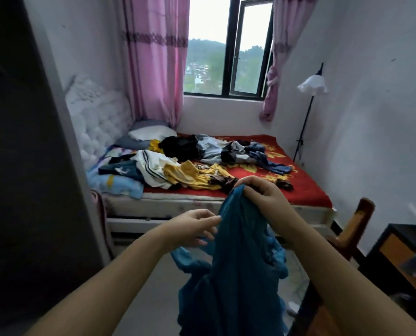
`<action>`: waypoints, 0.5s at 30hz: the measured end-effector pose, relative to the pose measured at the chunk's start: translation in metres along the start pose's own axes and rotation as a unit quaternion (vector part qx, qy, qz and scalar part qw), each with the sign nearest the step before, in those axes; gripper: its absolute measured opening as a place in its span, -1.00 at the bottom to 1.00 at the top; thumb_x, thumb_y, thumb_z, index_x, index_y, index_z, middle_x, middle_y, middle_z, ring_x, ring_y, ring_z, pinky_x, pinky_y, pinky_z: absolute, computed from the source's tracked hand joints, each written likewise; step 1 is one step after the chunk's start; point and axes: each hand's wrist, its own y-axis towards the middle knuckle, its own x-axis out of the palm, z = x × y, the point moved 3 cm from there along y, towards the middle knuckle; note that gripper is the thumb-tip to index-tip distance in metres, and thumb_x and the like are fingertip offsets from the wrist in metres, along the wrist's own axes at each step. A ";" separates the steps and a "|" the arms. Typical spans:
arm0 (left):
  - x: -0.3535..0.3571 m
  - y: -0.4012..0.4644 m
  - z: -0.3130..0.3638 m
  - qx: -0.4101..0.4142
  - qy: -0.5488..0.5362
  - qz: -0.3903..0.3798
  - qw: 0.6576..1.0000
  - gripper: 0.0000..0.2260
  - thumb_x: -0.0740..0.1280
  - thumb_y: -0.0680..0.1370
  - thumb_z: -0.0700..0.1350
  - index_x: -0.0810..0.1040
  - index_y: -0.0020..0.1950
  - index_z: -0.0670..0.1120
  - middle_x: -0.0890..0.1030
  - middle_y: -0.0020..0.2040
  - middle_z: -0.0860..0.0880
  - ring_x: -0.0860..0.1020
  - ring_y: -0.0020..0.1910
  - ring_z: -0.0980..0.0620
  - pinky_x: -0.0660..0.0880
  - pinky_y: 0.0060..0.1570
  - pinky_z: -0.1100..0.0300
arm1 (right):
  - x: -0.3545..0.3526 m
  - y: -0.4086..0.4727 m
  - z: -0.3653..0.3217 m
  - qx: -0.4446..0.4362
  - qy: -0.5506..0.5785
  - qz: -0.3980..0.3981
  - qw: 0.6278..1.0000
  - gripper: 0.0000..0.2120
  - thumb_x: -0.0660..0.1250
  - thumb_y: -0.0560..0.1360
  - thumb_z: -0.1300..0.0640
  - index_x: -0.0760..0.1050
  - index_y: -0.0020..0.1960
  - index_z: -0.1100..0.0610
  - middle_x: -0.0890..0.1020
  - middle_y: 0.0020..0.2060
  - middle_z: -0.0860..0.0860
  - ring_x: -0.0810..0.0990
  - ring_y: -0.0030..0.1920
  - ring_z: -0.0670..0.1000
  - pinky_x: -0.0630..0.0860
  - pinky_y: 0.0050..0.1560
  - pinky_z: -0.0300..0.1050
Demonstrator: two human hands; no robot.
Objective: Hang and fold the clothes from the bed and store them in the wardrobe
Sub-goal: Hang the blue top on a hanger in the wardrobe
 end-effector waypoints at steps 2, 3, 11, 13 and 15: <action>-0.029 0.005 -0.020 -0.040 0.099 0.025 0.994 -0.61 0.32 0.53 0.14 0.44 0.31 0.02 0.56 0.17 -0.03 0.56 0.08 0.05 0.53 0.08 0.13 | 0.017 0.023 -0.010 0.005 0.072 -0.019 0.997 -0.70 0.18 0.60 0.27 0.59 -0.13 0.00 0.61 -0.20 -0.04 0.56 -0.16 -0.07 0.52 -0.18 -0.21; -0.042 0.010 -0.030 -0.063 0.138 0.043 0.987 -0.52 0.32 0.53 0.15 0.35 0.40 0.04 0.48 0.29 -0.04 0.52 0.18 0.02 0.50 0.08 0.16 | 0.024 0.033 -0.015 0.008 0.108 -0.027 0.994 -0.69 0.16 0.60 0.30 0.58 -0.16 0.02 0.60 -0.24 -0.04 0.56 -0.22 -0.08 0.52 -0.24 -0.23; -0.170 0.018 -0.085 -0.157 0.147 0.285 0.934 -0.50 0.32 0.54 -0.08 0.26 0.43 -0.13 0.43 0.24 -0.20 0.47 0.17 -0.16 0.45 0.00 0.06 | 0.066 0.093 -0.039 -0.009 0.166 -0.011 0.986 -0.86 0.14 0.30 0.19 0.45 -0.36 0.06 0.38 -0.39 0.00 0.37 -0.36 -0.05 0.36 -0.37 -0.20; -0.186 0.012 -0.095 -0.203 0.006 0.235 0.950 -0.75 0.25 0.56 -0.17 0.50 0.21 -0.19 0.58 -0.02 -0.16 0.57 -0.13 -0.09 0.47 -0.17 0.11 | 0.074 0.104 -0.035 -0.006 0.170 -0.002 0.985 -0.86 0.14 0.29 0.19 0.45 -0.36 0.05 0.38 -0.39 0.00 0.37 -0.34 -0.04 0.36 -0.35 -0.18; -0.194 0.009 -0.097 -0.197 -0.079 0.209 0.955 -0.83 0.21 0.57 -0.19 0.57 0.07 -0.17 0.64 -0.10 -0.14 0.59 -0.22 -0.05 0.51 -0.21 0.15 | 0.082 0.116 -0.029 0.003 0.184 -0.009 0.983 -0.87 0.15 0.29 0.19 0.46 -0.34 0.07 0.41 -0.36 0.02 0.40 -0.33 -0.02 0.39 -0.35 -0.17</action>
